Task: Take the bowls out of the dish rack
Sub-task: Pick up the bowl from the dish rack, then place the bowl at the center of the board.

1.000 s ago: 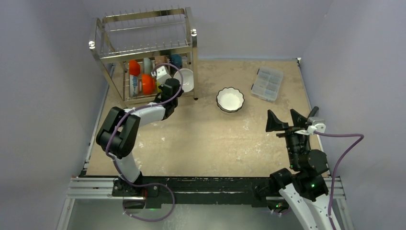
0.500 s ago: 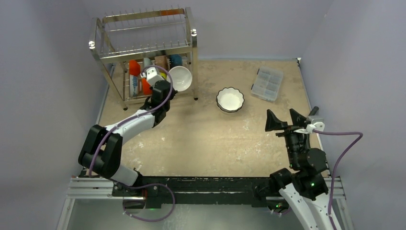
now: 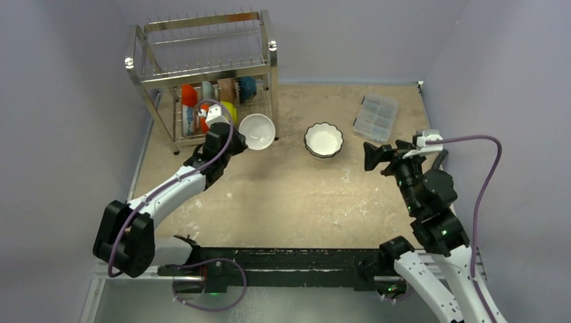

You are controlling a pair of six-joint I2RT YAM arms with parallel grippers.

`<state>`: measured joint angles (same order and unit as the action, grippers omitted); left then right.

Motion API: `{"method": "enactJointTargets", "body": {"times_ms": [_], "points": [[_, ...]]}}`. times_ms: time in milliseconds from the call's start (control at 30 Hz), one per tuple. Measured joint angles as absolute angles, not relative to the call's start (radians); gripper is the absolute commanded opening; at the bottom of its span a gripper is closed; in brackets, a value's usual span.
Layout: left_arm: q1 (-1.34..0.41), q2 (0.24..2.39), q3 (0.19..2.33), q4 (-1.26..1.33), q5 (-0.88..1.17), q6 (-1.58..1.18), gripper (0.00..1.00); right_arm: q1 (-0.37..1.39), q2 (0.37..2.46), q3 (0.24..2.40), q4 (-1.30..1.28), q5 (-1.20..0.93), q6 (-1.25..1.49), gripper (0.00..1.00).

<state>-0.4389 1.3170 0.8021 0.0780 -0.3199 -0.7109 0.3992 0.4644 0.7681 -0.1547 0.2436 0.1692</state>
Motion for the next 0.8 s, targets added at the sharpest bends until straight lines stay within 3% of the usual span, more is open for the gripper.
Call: {"method": "enactJointTargets", "body": {"times_ms": [567, 800], "points": [[-0.459, 1.243, 0.702, -0.101, -0.022, -0.630, 0.00, 0.418, 0.905, 0.820, -0.194, -0.121, 0.247, 0.93], [-0.527, 1.243, 0.695, -0.135, 0.004, -0.604, 0.00, 0.581, 1.039, 0.820, -0.110, -0.108, 0.282, 0.91]]}}
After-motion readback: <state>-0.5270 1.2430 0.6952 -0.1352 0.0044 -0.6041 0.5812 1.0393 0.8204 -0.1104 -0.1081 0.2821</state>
